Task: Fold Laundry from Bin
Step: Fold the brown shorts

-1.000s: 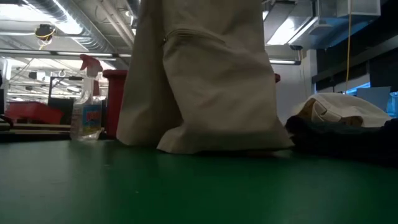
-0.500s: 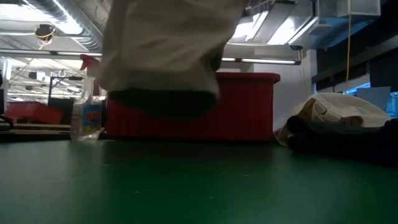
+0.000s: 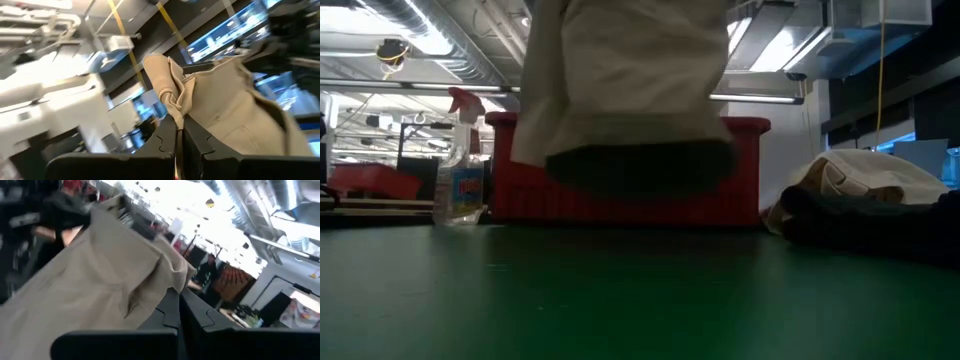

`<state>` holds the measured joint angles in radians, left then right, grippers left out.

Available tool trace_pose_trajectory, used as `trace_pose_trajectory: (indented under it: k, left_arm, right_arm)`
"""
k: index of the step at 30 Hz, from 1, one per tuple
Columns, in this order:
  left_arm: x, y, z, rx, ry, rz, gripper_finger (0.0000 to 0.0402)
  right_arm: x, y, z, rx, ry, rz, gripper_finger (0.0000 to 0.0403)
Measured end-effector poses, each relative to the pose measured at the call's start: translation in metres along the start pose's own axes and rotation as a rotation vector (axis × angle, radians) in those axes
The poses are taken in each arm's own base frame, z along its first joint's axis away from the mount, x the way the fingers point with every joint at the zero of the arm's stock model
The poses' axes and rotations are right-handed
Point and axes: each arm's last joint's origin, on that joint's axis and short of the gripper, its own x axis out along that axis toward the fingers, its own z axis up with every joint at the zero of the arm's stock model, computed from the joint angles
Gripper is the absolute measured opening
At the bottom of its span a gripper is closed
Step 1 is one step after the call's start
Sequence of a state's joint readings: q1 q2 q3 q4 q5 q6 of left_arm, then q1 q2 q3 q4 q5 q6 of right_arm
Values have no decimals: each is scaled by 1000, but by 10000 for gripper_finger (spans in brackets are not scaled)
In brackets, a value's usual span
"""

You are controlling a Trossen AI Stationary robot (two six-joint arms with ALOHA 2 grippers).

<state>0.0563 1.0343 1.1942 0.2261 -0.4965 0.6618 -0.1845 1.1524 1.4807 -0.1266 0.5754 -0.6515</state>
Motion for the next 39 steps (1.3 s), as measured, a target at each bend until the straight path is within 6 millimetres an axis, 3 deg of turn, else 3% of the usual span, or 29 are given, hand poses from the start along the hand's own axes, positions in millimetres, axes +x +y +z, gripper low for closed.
trace_pose_trajectory:
  k: [2,5,7,11,13,16,20,30,39]
  left_arm:
    - [3,-1,-5,-57,17,-20,0]
    - [0,-12,-3,-223,-74,-282,0]
    - [-3,-17,2,-229,-123,-353,0]
    - [1,-2,3,38,-54,-18,0]
    - [4,6,-2,117,4,57,0]
    - [2,8,-4,9,0,8,0]
    - [-8,2,4,-137,-76,-160,0]
    - [-22,-22,16,-345,-97,-375,0]
    - [-50,-49,39,-658,-101,-611,0]
  right_arm:
    - [0,5,-4,-8,25,61,1]
    - [-12,19,4,29,-46,225,1]
    - [-18,25,12,-14,-97,243,1]
    - [-5,14,15,-139,-76,4,1]
    - [2,8,9,-160,-42,-40,1]
    - [4,11,3,-146,11,-24,1]
    - [-12,21,9,-117,-11,86,1]
    - [-36,43,24,-61,-45,194,1]
    - [-87,68,49,73,-90,321,1]
